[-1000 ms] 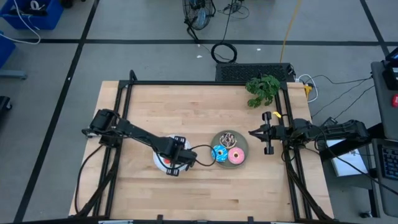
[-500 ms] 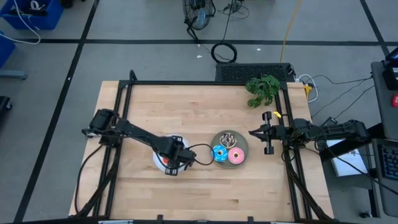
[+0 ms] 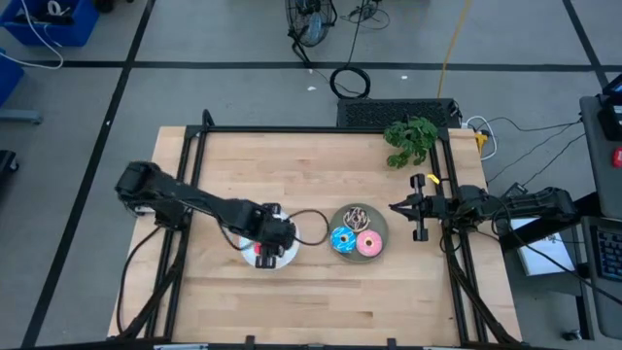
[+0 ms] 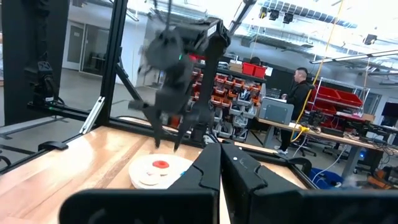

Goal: Pick & Place donuts
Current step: Return to Home Position

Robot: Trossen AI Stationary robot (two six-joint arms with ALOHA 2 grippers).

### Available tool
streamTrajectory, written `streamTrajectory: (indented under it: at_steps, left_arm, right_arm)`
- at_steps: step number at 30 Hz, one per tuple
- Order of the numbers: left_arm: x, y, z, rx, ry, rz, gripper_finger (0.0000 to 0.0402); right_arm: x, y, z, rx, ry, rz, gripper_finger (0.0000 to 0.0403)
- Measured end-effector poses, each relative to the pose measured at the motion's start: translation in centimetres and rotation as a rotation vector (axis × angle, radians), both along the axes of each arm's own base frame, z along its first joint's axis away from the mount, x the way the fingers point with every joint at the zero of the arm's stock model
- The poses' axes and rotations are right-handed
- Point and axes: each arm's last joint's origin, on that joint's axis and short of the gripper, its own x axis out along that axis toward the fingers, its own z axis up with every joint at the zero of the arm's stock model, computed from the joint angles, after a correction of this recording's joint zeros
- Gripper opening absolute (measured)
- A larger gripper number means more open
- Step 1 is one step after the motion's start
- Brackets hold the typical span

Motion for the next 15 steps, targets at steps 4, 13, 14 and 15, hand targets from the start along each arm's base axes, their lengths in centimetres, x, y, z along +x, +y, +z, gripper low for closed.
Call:
streamTrajectory:
  at_steps: [4,13,14,15]
  left_arm:
    - [-2.7,0.7,4.1,0.079,-0.103,0.043,0.0147]
    - [-13.0,2.5,12.6,0.121,-0.517,0.217,0.0030]
    - [-13.9,2.7,12.8,0.115,-0.567,0.229,0.0018]
    - [-14.8,3.0,12.7,0.109,-0.614,0.239,0.0010]
  right_arm:
    - [0.0,0.0,0.0,0.000,0.001,0.000,0.0000]
    - [0.0,0.0,-0.1,0.007,0.005,0.002,0.0000]
    - [0.0,0.0,0.0,0.007,0.004,0.002,0.0000]
    - [0.0,0.0,0.0,0.007,0.003,0.002,0.0000]
